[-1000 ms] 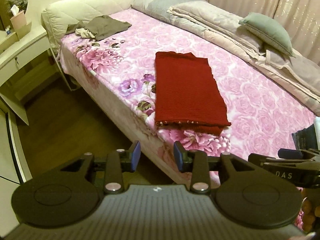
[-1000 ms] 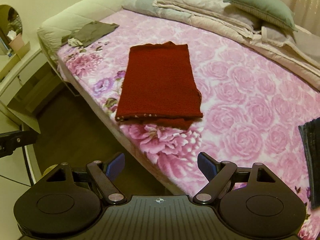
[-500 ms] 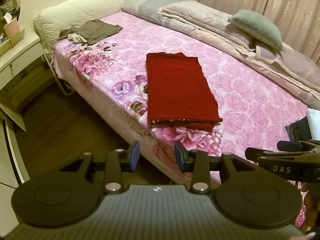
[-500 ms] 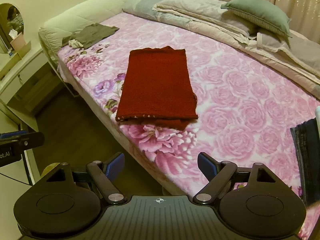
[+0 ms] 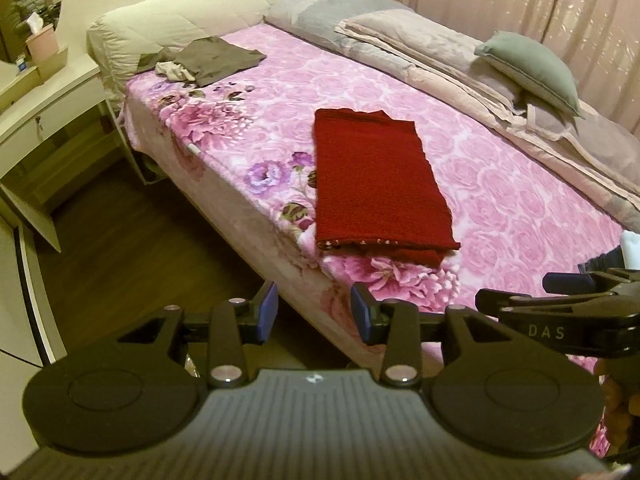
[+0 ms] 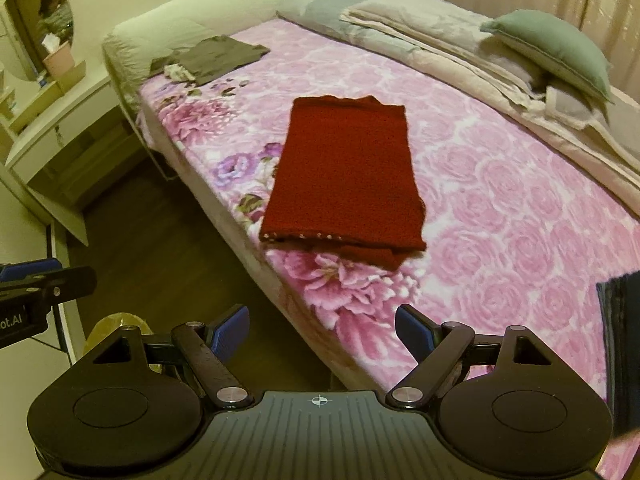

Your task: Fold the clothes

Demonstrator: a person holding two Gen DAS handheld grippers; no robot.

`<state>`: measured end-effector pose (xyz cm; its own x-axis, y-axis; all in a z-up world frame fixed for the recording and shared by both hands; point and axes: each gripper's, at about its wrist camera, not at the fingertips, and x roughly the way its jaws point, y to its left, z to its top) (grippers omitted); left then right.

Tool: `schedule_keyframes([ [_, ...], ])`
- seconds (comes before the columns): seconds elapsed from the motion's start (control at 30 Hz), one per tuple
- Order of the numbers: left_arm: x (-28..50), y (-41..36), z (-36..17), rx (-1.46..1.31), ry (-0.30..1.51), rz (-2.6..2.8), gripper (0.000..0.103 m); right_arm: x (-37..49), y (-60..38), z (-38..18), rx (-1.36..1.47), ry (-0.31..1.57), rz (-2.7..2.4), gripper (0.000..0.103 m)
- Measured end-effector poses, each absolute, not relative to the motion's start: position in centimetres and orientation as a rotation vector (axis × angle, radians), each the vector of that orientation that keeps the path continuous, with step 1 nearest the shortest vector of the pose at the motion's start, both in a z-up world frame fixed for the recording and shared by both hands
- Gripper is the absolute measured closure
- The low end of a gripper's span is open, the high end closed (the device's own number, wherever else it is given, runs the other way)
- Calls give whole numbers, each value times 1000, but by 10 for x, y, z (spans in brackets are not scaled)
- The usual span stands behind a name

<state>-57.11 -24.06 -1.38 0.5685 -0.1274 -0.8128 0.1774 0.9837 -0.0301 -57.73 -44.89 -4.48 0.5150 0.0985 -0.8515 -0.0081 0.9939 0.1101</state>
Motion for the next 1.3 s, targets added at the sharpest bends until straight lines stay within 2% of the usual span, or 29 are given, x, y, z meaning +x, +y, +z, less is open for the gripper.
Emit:
schedule_keyframes([
  [0.6,-526,-254,-26,46,1000,-178,66,-535,-453,-50,52,1047,78,20],
  [1.0,-417,-288,-57,28,1065,-169,63,-440,-508,-77,98,1113,59,20],
  [1.3,-349,-292,-110,-67,1166,-161,63,-383,-588,-123,186,1199,36,20],
])
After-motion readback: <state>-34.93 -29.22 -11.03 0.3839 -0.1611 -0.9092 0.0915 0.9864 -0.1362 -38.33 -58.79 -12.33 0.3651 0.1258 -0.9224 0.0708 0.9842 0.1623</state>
